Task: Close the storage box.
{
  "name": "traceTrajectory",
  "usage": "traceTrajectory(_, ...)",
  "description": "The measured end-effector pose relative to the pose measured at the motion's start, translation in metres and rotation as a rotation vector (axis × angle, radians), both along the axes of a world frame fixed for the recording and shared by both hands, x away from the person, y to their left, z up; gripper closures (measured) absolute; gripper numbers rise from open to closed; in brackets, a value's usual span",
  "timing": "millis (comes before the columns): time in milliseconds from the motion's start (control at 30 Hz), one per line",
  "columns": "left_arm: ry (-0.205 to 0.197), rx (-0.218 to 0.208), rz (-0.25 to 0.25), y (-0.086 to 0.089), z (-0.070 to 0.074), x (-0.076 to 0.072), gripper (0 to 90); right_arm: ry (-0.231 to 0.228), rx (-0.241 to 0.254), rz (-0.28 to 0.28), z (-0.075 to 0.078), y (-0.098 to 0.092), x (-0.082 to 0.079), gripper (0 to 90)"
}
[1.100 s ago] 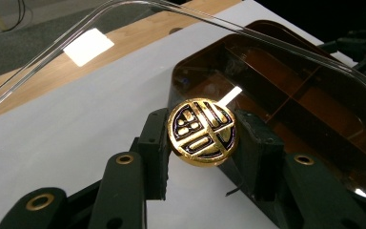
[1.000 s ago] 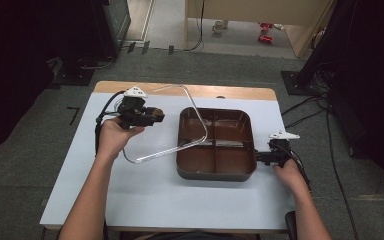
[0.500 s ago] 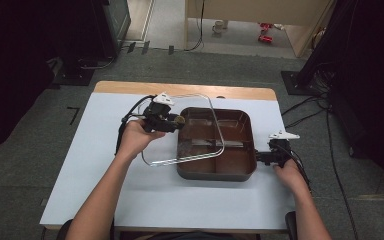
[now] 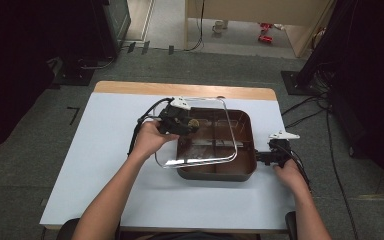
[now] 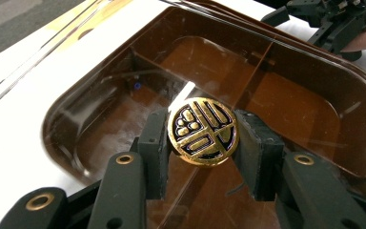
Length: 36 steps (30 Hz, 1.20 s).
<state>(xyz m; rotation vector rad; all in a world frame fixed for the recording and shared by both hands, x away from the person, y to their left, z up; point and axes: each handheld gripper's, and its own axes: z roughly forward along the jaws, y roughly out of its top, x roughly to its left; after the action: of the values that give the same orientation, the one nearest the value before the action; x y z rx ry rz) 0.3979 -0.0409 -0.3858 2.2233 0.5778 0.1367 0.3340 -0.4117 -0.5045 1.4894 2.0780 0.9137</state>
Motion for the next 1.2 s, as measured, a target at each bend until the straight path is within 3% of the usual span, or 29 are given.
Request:
traceTrajectory(267,0.012,0.013,-0.045,-0.019,-0.011,0.0,59.5,0.001,-0.001,0.001,0.0,0.0,0.0,8.2)
traceTrajectory(367,0.017,0.017,-0.089,-0.03,-0.015,-0.001,59.5,0.001,-0.001,0.001,0.0,0.0,0.0,8.2)
traceTrajectory(633,0.019,0.048,-0.12,-0.053,-0.028,0.002,59.5,0.002,-0.002,0.001,0.0,0.0,0.0,8.2)
traceTrajectory(900,0.014,0.034,-0.131,-0.065,-0.031,0.008,59.5,0.002,-0.001,0.001,0.0,0.0,0.0,8.2)
traceTrajectory(1200,0.044,0.027,-0.158,-0.072,-0.035,0.007,59.5,0.0,-0.003,0.003,0.0,0.0,0.0,8.2)
